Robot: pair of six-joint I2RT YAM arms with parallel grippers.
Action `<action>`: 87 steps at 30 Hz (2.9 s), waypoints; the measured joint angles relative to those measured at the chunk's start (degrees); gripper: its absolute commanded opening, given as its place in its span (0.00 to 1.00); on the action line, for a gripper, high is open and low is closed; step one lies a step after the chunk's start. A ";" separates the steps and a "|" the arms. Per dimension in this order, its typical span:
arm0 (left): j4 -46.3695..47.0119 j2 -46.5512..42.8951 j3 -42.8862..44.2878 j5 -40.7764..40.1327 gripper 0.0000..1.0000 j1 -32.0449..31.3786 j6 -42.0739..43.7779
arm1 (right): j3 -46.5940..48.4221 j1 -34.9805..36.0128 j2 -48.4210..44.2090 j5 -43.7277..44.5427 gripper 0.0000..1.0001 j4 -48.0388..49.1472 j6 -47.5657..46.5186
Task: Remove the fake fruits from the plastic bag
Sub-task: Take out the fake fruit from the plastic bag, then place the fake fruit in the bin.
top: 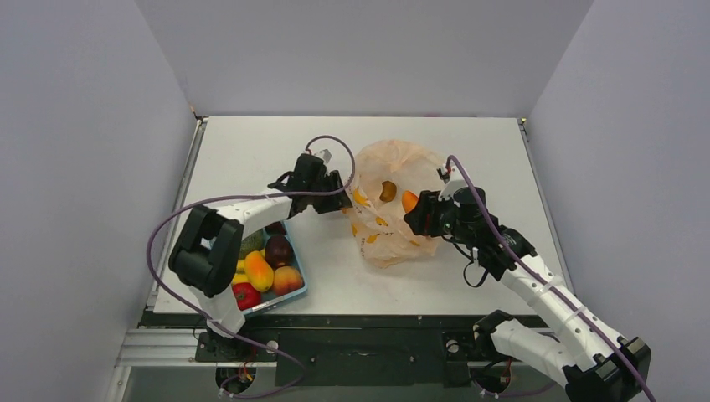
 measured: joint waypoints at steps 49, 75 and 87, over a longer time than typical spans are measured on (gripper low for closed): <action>-48.33 -83.89 -1.73 -11.96 0.97 2.58 1.38 | 40.65 33.79 60.63 11.78 0.23 21.73 19.91; -49.29 -86.53 -3.58 -11.28 0.97 2.56 -0.63 | 56.13 34.05 69.51 12.63 0.61 10.34 12.15; -47.56 -86.01 -7.91 -9.66 0.97 2.56 -2.84 | 47.89 32.11 61.05 10.56 0.61 8.59 8.33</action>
